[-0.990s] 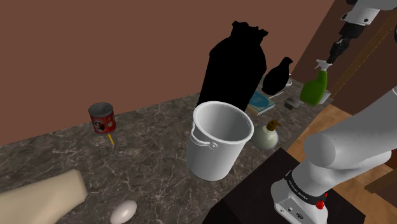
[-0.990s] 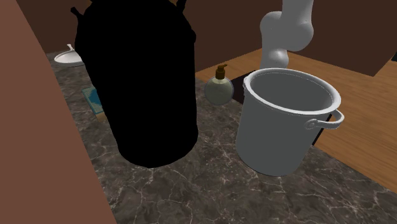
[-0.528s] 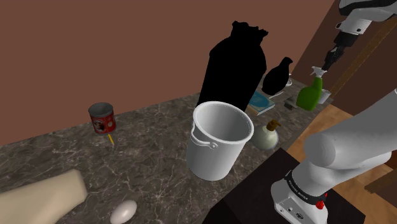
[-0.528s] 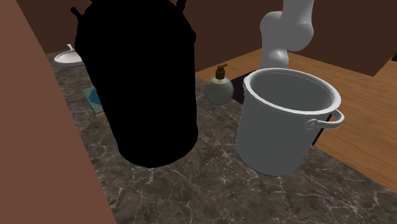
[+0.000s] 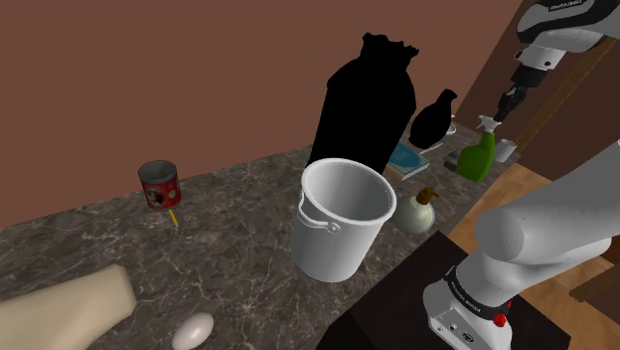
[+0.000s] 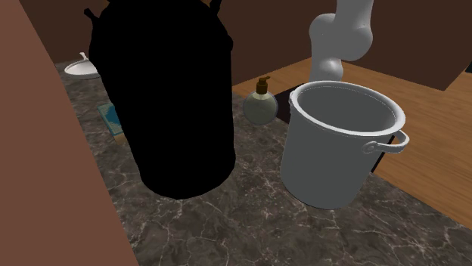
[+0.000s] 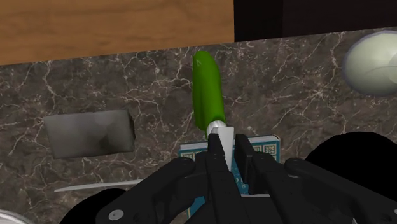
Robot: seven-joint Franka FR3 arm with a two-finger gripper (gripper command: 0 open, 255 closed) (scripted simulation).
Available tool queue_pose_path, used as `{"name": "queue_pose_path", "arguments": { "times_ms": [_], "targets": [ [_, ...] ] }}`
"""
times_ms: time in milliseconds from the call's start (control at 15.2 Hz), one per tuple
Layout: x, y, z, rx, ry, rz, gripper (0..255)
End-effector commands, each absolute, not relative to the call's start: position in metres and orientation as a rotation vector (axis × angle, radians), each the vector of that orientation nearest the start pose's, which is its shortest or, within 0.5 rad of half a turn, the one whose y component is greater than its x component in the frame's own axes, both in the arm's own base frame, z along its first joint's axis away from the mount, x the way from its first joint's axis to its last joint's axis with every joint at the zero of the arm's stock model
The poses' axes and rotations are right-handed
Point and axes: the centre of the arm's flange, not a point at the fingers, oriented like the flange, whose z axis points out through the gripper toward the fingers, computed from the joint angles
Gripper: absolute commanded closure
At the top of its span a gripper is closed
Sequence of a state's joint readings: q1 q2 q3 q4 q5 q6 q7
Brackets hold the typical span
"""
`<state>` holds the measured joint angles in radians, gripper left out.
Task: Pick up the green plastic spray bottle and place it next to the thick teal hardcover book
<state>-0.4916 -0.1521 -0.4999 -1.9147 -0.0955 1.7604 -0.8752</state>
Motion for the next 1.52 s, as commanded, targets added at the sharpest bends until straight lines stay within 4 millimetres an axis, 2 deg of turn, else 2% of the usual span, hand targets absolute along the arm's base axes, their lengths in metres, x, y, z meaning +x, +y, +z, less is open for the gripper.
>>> {"name": "queue_pose_path", "arguments": {
  "times_ms": [0, 1254, 1452],
  "targets": [
    [0.266, -0.447, 0.538, -3.135, 0.144, 0.044, 255],
    [0.266, -0.447, 0.438, -3.135, 0.144, 0.044, 255],
    [0.266, -0.447, 0.433, -3.135, 0.144, 0.044, 255]
  ]
}}
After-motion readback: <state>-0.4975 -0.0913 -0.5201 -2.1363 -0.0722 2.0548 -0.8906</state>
